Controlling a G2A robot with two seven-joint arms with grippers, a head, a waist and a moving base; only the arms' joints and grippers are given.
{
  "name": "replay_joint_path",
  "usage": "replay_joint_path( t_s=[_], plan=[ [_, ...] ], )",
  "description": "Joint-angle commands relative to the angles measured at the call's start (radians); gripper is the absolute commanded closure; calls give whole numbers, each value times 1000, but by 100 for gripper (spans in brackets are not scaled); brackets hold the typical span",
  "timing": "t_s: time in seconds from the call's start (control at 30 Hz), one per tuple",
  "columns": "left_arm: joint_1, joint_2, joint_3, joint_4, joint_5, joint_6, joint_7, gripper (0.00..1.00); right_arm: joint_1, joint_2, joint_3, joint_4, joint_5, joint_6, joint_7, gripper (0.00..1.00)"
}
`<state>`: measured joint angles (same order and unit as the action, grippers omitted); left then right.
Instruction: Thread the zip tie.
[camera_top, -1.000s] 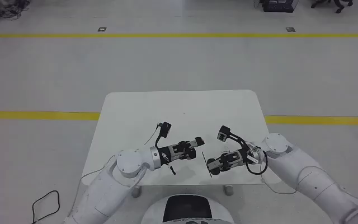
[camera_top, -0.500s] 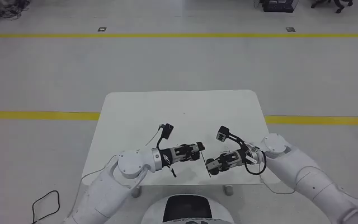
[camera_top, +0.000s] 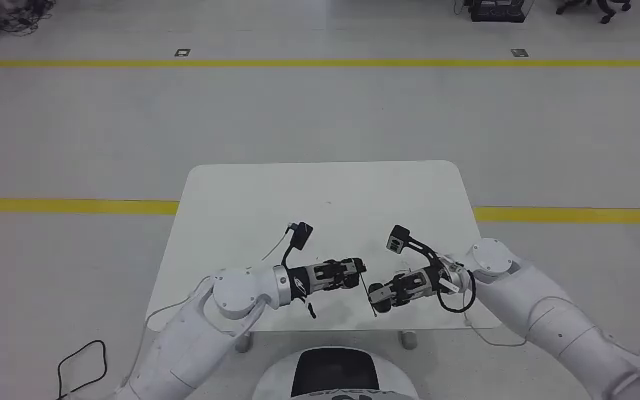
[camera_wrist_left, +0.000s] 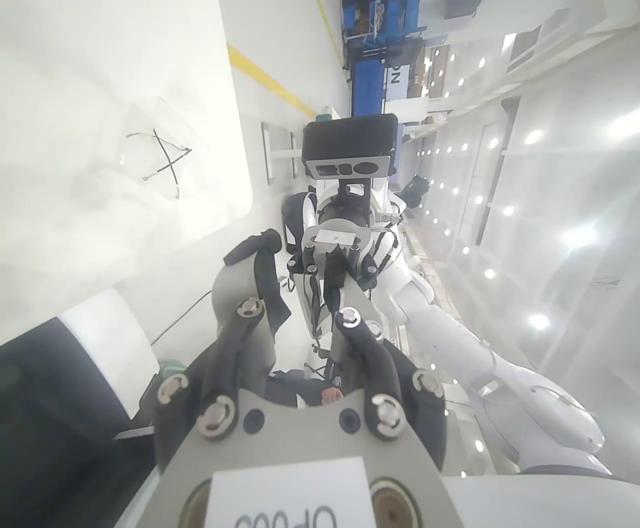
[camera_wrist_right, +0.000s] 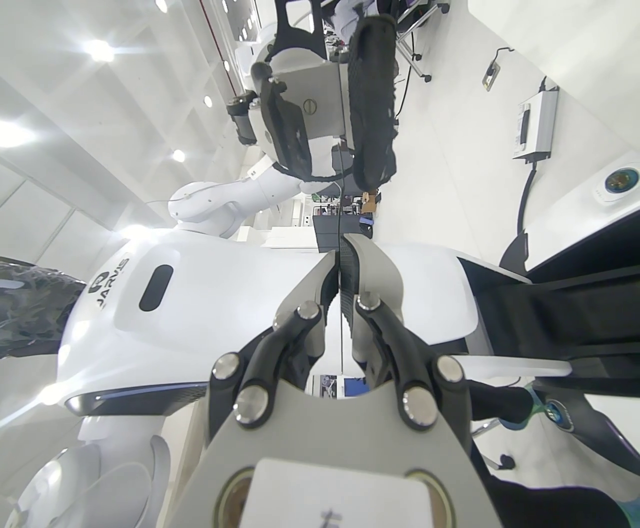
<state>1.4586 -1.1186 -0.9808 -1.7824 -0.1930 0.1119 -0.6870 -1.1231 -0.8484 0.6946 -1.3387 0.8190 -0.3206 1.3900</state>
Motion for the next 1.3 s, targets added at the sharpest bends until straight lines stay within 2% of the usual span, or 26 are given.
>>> replay_joint_path(
  t_s=[0.0,0.1,0.4,0.63,0.7,0.9,0.93,0.97,1.0,1.03,1.27],
  plan=[
    [-1,1,2,1,-1,1,0,80,0,-1,1,1,0,-1,0,100],
    [-4,3,5,2,-3,1,1,75,-1,-2,2,3,1,-3,0,100],
    [-15,7,17,11,-7,1,-4,80,-1,-7,5,8,3,-9,0,100],
    [-22,11,29,12,-2,-3,-10,93,-2,-10,6,16,5,-11,0,100],
    [-23,12,31,13,-2,-3,-9,100,-2,-11,6,20,8,-10,0,100],
    [-26,15,36,16,-12,-8,0,100,0,-14,4,28,12,-7,0,100],
    [-26,15,35,16,-14,-9,2,100,0,-14,4,29,13,-6,0,94],
    [-26,16,35,17,-16,-11,5,100,0,-15,4,30,17,-5,0,65],
    [-26,16,35,17,-17,-12,8,100,0,-15,4,31,19,-4,0,41],
    [-25,17,33,17,-19,-13,14,100,1,-15,4,31,20,-4,0,0],
    [-18,20,18,20,-44,-14,56,100,-5,-12,15,36,35,-8,0,0]
  ],
)
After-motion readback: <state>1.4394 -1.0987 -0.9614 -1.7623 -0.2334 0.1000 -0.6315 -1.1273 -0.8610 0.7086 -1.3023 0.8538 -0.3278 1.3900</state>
